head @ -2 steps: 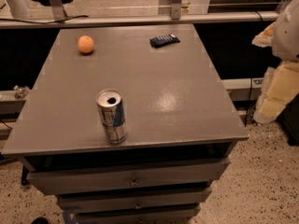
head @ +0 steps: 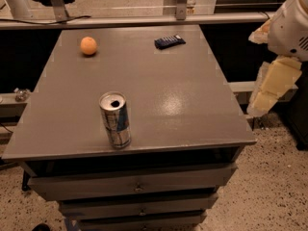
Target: Move rxbar blueberry near redbull can
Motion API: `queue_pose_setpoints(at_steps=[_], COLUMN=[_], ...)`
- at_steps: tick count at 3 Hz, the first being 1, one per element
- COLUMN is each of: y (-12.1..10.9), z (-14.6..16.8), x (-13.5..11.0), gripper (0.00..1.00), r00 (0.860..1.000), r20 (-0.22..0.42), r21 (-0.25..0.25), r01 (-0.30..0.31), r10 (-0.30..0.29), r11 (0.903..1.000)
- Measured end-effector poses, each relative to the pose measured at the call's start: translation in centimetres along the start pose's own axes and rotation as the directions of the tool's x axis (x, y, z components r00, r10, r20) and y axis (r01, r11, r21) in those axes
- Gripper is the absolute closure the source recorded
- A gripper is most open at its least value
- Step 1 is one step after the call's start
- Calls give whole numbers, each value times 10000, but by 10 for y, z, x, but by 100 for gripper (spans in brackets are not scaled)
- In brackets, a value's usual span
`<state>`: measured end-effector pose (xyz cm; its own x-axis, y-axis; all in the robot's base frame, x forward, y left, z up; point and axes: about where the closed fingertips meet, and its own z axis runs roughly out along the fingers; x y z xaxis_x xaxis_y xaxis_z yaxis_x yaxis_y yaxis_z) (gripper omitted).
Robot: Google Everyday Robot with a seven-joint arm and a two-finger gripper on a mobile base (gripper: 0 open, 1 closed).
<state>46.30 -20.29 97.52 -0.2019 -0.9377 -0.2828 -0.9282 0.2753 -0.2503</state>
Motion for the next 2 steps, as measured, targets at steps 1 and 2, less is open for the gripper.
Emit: queue_pose_setpoints(at_steps=[1, 2], y=[-32, -73], z=[21, 49], x=[-25, -49], gripper=[0, 0], r00=[9953, 9766], r20=[961, 2068], r21=[-2, 83], r01=[-115, -627], r10=[115, 596], r11=[9999, 9980])
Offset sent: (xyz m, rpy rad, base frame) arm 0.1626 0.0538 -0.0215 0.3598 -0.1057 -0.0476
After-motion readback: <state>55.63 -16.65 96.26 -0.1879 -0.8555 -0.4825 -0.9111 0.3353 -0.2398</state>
